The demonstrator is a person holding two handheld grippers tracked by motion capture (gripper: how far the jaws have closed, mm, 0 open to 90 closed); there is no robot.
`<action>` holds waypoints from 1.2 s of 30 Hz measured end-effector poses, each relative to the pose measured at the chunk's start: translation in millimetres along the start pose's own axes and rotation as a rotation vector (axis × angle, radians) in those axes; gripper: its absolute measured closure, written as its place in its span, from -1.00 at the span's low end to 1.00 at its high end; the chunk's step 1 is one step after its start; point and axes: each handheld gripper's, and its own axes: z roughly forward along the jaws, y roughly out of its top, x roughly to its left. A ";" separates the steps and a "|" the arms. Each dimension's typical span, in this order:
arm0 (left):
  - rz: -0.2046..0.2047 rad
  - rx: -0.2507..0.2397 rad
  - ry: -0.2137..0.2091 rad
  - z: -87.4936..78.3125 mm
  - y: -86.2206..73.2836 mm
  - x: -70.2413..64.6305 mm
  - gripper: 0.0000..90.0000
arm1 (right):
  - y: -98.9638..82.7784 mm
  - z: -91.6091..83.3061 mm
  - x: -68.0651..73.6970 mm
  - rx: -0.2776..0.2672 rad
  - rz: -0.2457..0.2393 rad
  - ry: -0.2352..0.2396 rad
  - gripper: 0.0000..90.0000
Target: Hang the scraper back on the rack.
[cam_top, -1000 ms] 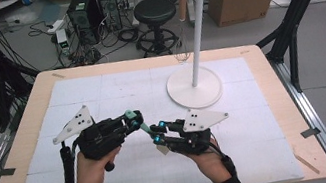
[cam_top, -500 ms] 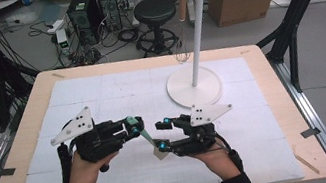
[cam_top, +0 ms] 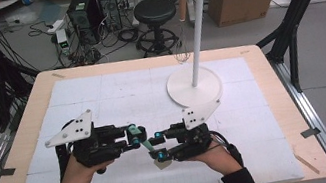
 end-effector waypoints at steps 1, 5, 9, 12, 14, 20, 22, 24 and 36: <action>0.002 -0.004 -0.010 0.1 0.0 -0.2 0.82 | 0.0 0.5 0.0 0.001 -0.005 0.011 0.42; 0.006 -0.008 -0.036 1.1 -0.2 -1.0 0.82 | -0.1 2.0 -0.1 0.012 -0.018 0.032 0.61; 0.004 -0.021 -0.043 1.0 0.0 -1.0 0.82 | 1.1 2.0 1.7 0.005 -0.043 0.049 0.86; -0.003 -0.029 -0.024 0.5 0.3 -1.1 0.81 | 1.9 1.3 2.0 -0.009 -0.044 0.042 0.87; -0.023 -0.035 -0.001 0.2 0.8 -1.1 0.58 | 2.3 0.4 2.0 -0.016 -0.047 0.010 0.88; -0.022 -0.069 0.102 -8.8 1.4 0.3 -0.01 | 3.0 -8.1 -2.7 -0.038 -0.023 -0.081 0.88; -0.015 -0.069 0.152 -13.4 1.5 1.3 -0.11 | 3.5 -11.3 -4.6 -0.054 -0.026 -0.112 0.88; -0.006 -0.062 0.191 -17.1 1.0 2.1 -0.23 | 4.1 -14.7 -6.1 -0.067 -0.023 -0.140 0.88; 0.036 -0.004 0.353 -46.9 -24.1 10.7 -0.54 | 13.7 -46.5 -26.5 -0.156 0.008 -0.309 0.88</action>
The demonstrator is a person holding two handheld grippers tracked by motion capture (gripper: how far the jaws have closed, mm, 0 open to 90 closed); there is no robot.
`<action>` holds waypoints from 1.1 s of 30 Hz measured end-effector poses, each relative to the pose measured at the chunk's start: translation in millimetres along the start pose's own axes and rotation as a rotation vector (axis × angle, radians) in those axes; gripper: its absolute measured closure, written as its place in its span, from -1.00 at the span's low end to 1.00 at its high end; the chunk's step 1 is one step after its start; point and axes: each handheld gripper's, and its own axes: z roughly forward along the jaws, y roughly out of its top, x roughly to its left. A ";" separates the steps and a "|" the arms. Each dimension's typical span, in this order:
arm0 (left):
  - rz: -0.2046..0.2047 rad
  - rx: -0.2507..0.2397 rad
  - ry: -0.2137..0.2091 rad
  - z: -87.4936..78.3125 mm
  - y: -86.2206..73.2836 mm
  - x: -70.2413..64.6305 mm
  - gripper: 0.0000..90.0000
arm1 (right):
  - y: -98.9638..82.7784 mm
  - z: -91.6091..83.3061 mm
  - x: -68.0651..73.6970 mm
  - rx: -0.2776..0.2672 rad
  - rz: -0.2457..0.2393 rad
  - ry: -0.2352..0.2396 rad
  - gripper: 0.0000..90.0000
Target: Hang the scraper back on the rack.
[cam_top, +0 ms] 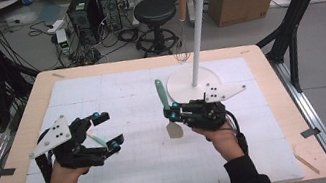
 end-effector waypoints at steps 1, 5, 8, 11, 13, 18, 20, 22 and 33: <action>0.002 0.005 0.010 -2.3 -2.6 1.0 -0.54 | 2.4 -2.1 -2.6 -0.007 0.005 -0.013 0.88; 0.006 0.016 0.037 -11.2 -10.0 4.9 -0.54 | 15.5 -8.9 -13.9 -0.030 0.011 -0.047 0.88; 0.005 0.019 0.060 -18.5 -14.8 7.5 -0.54 | 27.3 -15.2 -23.2 -0.050 0.015 -0.073 0.88; 0.010 0.017 0.078 -24.7 -18.2 9.3 -0.55 | 39.0 -20.7 -33.2 -0.057 0.015 -0.100 0.88; 0.005 0.013 0.085 -28.3 -20.6 10.0 -0.55 | 46.7 -24.2 -38.8 -0.065 0.013 -0.118 0.88; 0.003 0.018 0.105 -35.5 -26.7 12.3 -0.55 | 64.2 -32.2 -51.2 -0.087 0.009 -0.154 0.88; 0.001 0.021 0.108 -37.2 -28.2 12.8 -0.55 | 70.2 -35.5 -56.3 -0.102 0.014 -0.161 0.88; 0.004 0.023 0.111 -38.6 -28.9 12.8 -0.55 | 75.3 -38.4 -59.7 -0.110 0.016 -0.168 0.88; 0.022 0.022 0.112 -39.9 -26.1 8.3 -0.55 | 101.2 -47.3 -80.9 -0.153 0.030 -0.202 0.88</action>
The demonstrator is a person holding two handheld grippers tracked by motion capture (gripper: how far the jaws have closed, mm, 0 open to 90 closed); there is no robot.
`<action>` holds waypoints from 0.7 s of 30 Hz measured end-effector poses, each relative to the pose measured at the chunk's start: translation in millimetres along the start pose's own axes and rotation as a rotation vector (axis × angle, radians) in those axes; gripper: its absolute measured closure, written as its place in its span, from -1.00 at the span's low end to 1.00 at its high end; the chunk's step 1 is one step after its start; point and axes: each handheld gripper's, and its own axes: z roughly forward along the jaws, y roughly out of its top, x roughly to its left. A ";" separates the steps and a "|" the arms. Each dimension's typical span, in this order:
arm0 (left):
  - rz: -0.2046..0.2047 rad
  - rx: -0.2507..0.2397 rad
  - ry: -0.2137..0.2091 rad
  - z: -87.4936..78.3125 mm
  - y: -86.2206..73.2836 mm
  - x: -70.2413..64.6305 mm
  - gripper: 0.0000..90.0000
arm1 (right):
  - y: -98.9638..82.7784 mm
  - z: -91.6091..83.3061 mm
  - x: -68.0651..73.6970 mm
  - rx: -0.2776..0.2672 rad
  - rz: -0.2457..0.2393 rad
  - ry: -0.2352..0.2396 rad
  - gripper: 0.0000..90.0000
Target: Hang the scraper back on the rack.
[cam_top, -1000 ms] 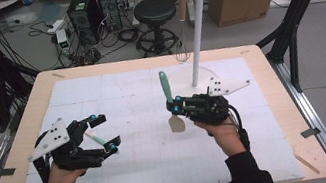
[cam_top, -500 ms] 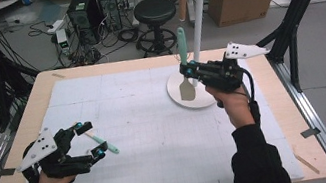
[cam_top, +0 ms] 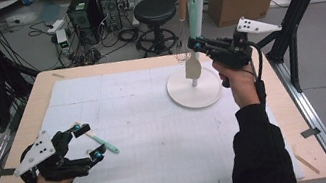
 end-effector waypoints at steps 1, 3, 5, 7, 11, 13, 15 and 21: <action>-0.001 -0.001 -0.001 0.0 0.2 -0.1 -0.55 | 2.4 0.0 -2.6 -0.004 0.005 -0.007 0.88; -0.002 -0.003 0.001 -0.2 0.5 -0.4 -0.55 | 6.5 -0.1 -6.2 -0.014 0.009 -0.013 0.88; 0.000 -0.003 0.002 -0.3 0.3 -0.5 -0.55 | 9.8 0.5 -9.7 -0.025 0.015 -0.015 0.88; 0.000 -0.004 0.000 -0.5 -0.1 -0.4 -0.55 | 11.5 1.6 -12.4 -0.025 0.019 -0.022 0.88; -0.001 -0.003 0.005 -2.3 0.2 0.3 -0.55 | 14.4 4.4 -18.0 -0.022 0.028 -0.029 0.88; 0.003 -0.001 0.008 -4.2 1.2 1.2 -0.55 | 16.2 5.3 -19.3 -0.021 0.028 -0.027 0.88; 0.002 -0.003 0.011 -5.4 1.7 1.9 -0.55 | 17.2 5.3 -20.6 -0.032 0.031 -0.026 0.88; 0.004 0.002 0.011 -5.5 2.4 3.4 -0.55 | 16.1 1.9 -26.6 -0.036 0.049 -0.038 0.88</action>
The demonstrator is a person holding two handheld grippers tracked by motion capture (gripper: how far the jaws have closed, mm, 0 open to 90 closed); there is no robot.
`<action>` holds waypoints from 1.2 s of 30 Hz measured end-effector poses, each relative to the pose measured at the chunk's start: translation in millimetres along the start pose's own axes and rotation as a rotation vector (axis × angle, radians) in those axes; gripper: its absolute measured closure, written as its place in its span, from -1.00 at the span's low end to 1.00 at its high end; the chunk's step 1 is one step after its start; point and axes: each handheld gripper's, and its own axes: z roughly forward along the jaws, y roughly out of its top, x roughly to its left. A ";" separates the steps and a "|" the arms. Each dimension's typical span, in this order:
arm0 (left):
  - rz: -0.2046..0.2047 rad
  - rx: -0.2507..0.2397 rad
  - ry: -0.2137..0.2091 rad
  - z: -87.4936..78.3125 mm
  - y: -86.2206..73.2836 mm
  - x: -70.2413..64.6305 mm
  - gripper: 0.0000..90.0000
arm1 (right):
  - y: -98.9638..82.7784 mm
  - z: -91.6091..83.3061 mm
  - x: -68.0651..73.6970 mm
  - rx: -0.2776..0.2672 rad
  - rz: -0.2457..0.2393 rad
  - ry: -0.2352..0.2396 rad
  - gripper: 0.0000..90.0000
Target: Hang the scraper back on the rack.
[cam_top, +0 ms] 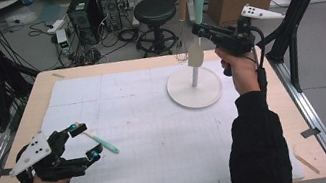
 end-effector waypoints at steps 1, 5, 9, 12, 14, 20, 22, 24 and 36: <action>-0.002 0.001 -0.002 0.3 0.0 -0.1 -0.55 | 0.0 -0.6 -1.1 -0.004 -0.001 -0.005 0.88; -0.002 0.003 0.001 0.5 0.4 1.0 -0.55 | -0.8 -1.8 -5.3 -0.006 0.015 -0.008 0.88; -0.001 0.005 0.002 0.9 1.2 1.2 -0.55 | -1.9 -2.2 -9.7 -0.007 0.024 -0.015 0.88; -0.001 0.006 0.003 0.7 1.6 1.7 -0.55 | -2.5 -2.3 -11.6 -0.007 0.033 -0.015 0.88; -0.002 0.005 0.003 0.4 1.8 2.2 -0.55 | -2.7 -1.8 -12.5 -0.009 0.035 -0.017 0.88; -0.003 0.006 0.005 -0.5 1.5 2.9 -0.55 | -1.7 0.6 -14.0 0.000 0.036 -0.030 0.88; -0.005 0.008 0.007 -0.9 1.3 3.2 -0.55 | -1.4 0.8 -14.3 0.003 0.038 -0.039 0.87; -0.004 0.008 0.007 -1.2 1.2 3.8 -0.54 | -1.5 1.0 -15.0 0.006 0.037 -0.045 0.87; -0.023 -0.004 0.017 -4.3 -4.1 5.2 -0.55 | -0.8 -5.8 -1.5 0.040 -0.013 -0.161 -0.25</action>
